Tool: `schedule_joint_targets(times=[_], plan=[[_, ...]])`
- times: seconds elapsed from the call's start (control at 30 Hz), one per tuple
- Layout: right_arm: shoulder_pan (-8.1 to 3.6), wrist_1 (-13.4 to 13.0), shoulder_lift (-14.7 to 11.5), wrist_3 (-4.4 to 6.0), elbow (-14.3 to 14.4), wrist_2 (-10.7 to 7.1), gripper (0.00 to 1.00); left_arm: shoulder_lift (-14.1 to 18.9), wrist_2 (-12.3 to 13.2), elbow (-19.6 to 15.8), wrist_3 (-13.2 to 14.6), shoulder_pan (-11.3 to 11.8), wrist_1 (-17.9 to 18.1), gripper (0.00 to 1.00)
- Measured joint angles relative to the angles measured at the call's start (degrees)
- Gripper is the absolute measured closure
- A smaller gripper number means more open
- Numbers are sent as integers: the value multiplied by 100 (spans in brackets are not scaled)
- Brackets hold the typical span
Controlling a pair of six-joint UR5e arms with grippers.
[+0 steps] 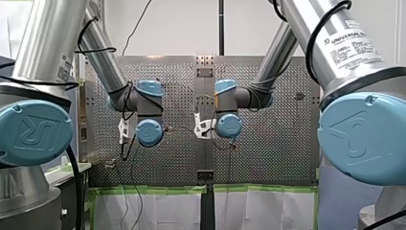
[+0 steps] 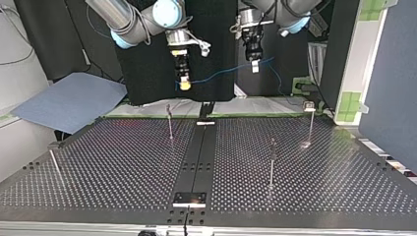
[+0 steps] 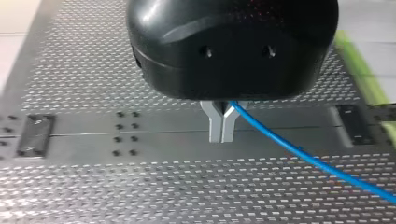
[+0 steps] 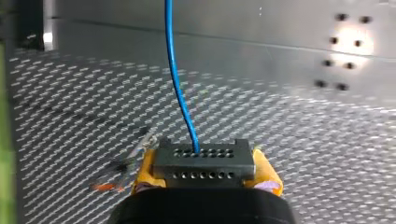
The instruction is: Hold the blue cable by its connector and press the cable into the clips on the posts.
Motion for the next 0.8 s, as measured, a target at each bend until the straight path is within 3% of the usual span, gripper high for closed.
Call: schedule_joint_targets(times=[0.2,0.33,0.6,0.8], plan=[[-2,237,-364,9,-332,-163,100,352,1,348,-6,95,-352,99],[-2,350,-566,77,-534,-339,100,572,-3,567,-17,153,-573,99],[-2,527,-620,237,-842,-587,100,1030,-4,1021,-1,258,-1030,99],[1,675,-601,317,-1055,-698,100,1359,-5,1172,53,354,-1360,99]])
